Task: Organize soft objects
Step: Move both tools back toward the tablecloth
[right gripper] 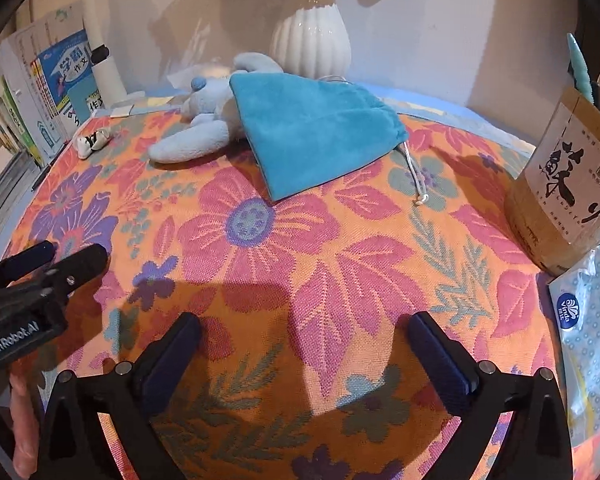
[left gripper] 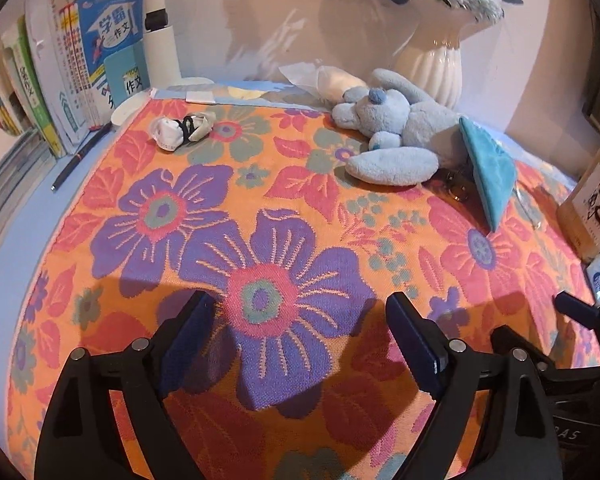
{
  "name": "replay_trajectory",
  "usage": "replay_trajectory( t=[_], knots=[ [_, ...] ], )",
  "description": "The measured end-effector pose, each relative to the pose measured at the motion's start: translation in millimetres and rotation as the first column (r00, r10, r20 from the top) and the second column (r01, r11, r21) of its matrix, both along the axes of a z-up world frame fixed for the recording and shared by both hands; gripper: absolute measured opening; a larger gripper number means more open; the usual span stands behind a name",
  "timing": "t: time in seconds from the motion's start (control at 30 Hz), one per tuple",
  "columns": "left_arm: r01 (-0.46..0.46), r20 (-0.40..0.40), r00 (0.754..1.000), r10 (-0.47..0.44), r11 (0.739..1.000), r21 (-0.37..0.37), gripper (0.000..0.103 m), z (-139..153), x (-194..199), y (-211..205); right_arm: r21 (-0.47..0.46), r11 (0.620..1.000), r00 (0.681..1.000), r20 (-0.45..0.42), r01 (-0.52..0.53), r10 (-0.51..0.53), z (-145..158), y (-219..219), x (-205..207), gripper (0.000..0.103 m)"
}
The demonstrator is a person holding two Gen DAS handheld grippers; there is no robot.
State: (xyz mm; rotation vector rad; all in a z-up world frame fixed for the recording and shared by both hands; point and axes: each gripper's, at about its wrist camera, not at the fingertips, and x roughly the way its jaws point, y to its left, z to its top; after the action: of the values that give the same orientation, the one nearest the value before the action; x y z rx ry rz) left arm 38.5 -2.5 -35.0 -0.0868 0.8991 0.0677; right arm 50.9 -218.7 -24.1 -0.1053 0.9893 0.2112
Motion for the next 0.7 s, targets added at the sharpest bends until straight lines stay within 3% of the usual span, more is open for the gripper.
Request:
replay_trajectory(
  t=[0.2,0.4,0.53,0.63,0.7],
  knots=[
    [0.025,-0.012,1.0,-0.025,0.999,0.022,0.087,-0.1,-0.1,-5.2,0.002,1.0,1.0,0.0,0.0,0.0,-0.1,-0.3,-0.2,0.103],
    [0.017,-0.006,1.0,-0.017,1.0,-0.022,0.087,0.9,-1.0,0.6,0.005,1.0,1.0,-0.013,-0.005,0.005,-1.1,1.5,1.0,0.103],
    [0.016,-0.005,1.0,-0.016,0.999,-0.029,0.088,0.8,-1.0,2.2,0.009,1.0,0.996,-0.087,0.0,0.001,1.9,1.6,12.2,0.103],
    [0.018,-0.018,1.0,-0.018,1.0,-0.001,0.088,0.4,0.1,-0.9,0.165,0.986,0.989,-0.148,0.025,0.0,13.6,-5.5,32.5,0.103],
    [0.033,-0.032,0.999,-0.033,0.999,-0.007,0.088,2.1,2.9,-1.5,0.281,0.955,0.985,-0.169,0.092,-0.045,21.2,-15.2,51.2,0.103]
  ],
)
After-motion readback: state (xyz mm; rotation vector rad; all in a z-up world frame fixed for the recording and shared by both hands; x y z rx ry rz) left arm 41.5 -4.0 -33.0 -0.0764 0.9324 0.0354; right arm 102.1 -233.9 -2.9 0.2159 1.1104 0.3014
